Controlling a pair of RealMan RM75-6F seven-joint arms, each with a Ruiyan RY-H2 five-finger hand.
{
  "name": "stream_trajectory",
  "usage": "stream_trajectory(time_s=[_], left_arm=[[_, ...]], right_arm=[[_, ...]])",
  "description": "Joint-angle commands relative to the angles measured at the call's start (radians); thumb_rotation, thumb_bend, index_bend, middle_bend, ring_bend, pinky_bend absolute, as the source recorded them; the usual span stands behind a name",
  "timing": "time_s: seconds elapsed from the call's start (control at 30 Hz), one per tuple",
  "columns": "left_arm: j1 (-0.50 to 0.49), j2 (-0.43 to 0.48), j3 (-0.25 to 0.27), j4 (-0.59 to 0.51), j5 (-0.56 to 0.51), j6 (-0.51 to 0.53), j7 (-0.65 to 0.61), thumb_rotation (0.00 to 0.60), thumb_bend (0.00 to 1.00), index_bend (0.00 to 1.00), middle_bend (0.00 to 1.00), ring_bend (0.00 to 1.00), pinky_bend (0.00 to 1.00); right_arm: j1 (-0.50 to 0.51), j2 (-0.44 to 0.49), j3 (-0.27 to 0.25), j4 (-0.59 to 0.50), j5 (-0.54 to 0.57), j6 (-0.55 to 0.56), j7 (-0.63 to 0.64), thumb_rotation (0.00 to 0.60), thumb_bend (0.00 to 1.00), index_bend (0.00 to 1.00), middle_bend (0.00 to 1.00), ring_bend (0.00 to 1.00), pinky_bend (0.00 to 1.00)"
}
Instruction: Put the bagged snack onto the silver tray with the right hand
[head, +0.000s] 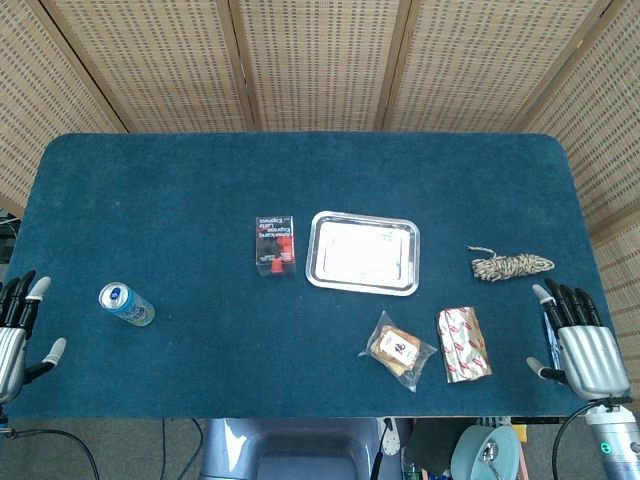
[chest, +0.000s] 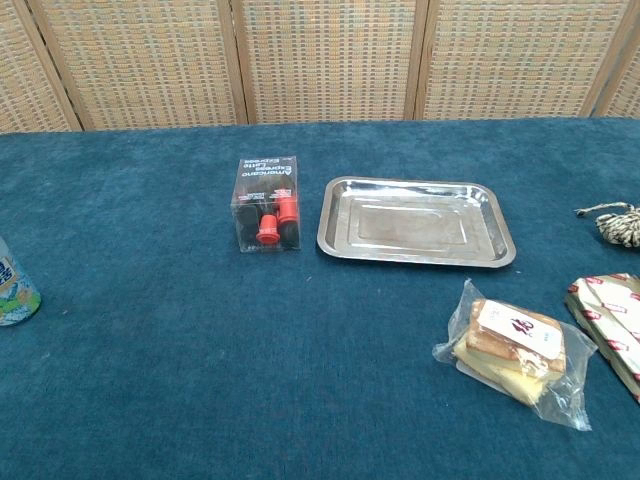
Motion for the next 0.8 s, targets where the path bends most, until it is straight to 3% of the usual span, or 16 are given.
stream_trajectory(time_s=[0.03,0.8], left_arm=[[-0.002,0.001,-0.001,0.001,0.002,-0.002,-0.001,0.600,0.32,0.00,0.00,0.00,0.00],[-0.011,-0.008,-0.003,-0.011,0.003,-0.022,0.030,0.600,0.31,0.00,0.00,0.00,0.00]], right_arm=[[-0.001,-0.001,0.001,0.001,0.000,0.001,-0.001,0.600,0.08,0.00,0.00,0.00,0.00],[0.002,0.018,-0.005,-0.009,0.003,-0.020,-0.005,0.600,0.08,0.00,0.00,0.00,0.00]])
